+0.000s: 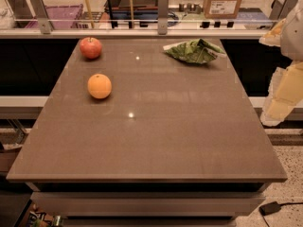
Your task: Move green jalapeno chip bag near orange
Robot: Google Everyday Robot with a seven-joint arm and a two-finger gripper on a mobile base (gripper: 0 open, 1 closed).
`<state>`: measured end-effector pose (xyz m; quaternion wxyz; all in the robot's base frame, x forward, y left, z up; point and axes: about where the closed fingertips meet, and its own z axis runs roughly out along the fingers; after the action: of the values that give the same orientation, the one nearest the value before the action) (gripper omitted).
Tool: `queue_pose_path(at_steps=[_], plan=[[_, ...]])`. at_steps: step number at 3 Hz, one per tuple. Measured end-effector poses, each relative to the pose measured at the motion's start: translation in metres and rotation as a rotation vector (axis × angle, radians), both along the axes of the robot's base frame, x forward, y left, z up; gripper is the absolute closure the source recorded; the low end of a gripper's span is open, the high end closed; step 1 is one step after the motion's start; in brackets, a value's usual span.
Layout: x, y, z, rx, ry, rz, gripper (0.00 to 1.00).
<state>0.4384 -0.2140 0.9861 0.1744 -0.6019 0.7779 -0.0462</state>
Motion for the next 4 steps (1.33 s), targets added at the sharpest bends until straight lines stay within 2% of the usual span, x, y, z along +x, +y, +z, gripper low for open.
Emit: queue_pose_path(at_steps=[1, 2, 4], plan=[[0.004, 0.0, 0.003, 0.003, -0.019, 0.002, 0.0], [0.02, 0.004, 0.007, 0.0, -0.04, 0.021, 0.0], [0.083, 0.022, 0.008, 0.014, -0.119, 0.048, 0.0]])
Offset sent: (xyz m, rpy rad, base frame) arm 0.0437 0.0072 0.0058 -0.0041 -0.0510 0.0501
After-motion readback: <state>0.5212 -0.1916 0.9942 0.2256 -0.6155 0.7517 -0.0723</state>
